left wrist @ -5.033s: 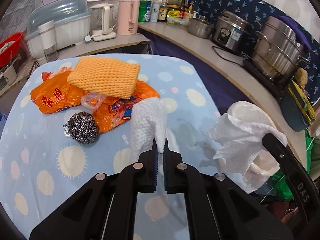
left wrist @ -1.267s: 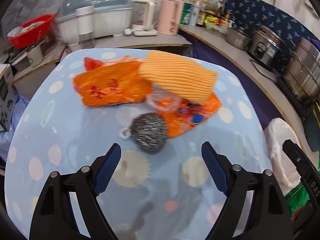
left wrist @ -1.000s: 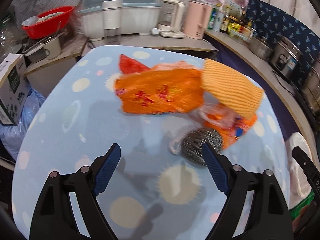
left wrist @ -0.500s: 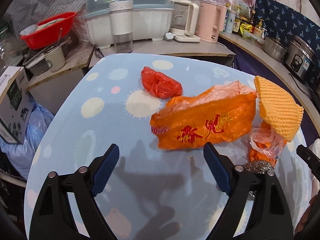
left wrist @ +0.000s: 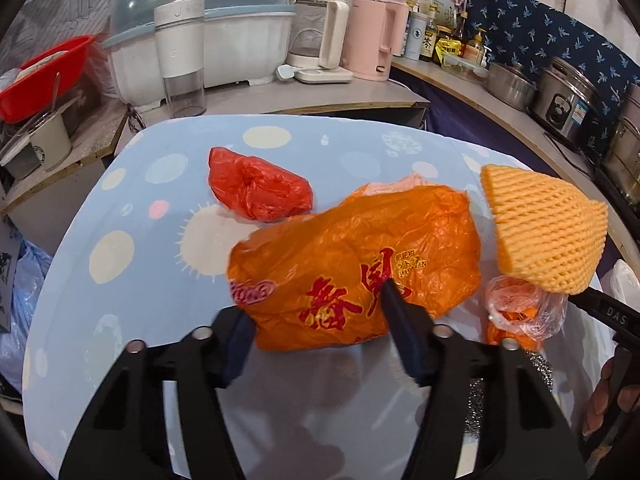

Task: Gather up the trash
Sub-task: 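Close the left tool on the orange printed plastic bag, then lift the orange bag with the left tool while the right tool grasps another orange bag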

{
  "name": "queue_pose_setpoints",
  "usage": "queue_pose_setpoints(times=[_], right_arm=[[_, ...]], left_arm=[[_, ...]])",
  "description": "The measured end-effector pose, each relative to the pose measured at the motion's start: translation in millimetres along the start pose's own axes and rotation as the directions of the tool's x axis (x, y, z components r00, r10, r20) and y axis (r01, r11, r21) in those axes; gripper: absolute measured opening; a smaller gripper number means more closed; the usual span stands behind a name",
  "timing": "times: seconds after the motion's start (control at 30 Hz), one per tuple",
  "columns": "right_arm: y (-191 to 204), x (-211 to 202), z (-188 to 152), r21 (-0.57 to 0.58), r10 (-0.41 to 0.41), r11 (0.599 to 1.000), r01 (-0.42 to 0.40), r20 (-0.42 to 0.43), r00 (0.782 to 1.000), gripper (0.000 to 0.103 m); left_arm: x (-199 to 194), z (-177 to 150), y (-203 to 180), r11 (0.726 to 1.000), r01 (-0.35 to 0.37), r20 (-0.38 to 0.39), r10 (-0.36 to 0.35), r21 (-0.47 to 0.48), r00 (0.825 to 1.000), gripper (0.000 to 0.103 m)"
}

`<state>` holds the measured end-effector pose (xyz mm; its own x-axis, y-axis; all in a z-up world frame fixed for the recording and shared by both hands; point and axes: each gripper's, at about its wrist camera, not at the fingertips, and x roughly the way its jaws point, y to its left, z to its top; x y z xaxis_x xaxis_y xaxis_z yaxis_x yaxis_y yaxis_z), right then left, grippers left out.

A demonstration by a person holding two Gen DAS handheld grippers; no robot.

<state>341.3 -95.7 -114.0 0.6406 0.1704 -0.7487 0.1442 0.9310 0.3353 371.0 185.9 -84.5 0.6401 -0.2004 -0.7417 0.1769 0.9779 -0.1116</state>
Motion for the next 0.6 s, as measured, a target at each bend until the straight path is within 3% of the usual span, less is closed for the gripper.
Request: queue_pose_setpoints(times=[0.03, 0.1, 0.2, 0.6], right_arm=[[0.3, -0.4, -0.1, -0.002, 0.0, 1.0, 0.0, 0.0, 1.0, 0.019], [1.3, -4.3, 0.0, -0.005, 0.008, 1.0, -0.008, 0.004, 1.0, 0.014], [2.8, -15.7, -1.1, -0.014, 0.011, 1.0, -0.011, 0.021, 1.0, 0.009], [-6.5, -111.1, -24.8, -0.009, -0.082, 0.996, 0.084, 0.146, 0.986, 0.007]], left_arm=[[-2.4, -0.8, -1.4, 1.0, 0.0, 0.006, 0.0, 0.002, 1.0, 0.044], [-8.5, -2.0, -5.4, 1.0, -0.002, 0.008, 0.002, 0.006, 1.0, 0.03], [-18.7, -5.8, -10.0, 1.0, -0.004, 0.01, 0.004, 0.003, 1.0, 0.024], [-85.2, -32.6, -36.0, 1.0, 0.004, 0.009, -0.003, -0.018, 1.0, 0.019]])
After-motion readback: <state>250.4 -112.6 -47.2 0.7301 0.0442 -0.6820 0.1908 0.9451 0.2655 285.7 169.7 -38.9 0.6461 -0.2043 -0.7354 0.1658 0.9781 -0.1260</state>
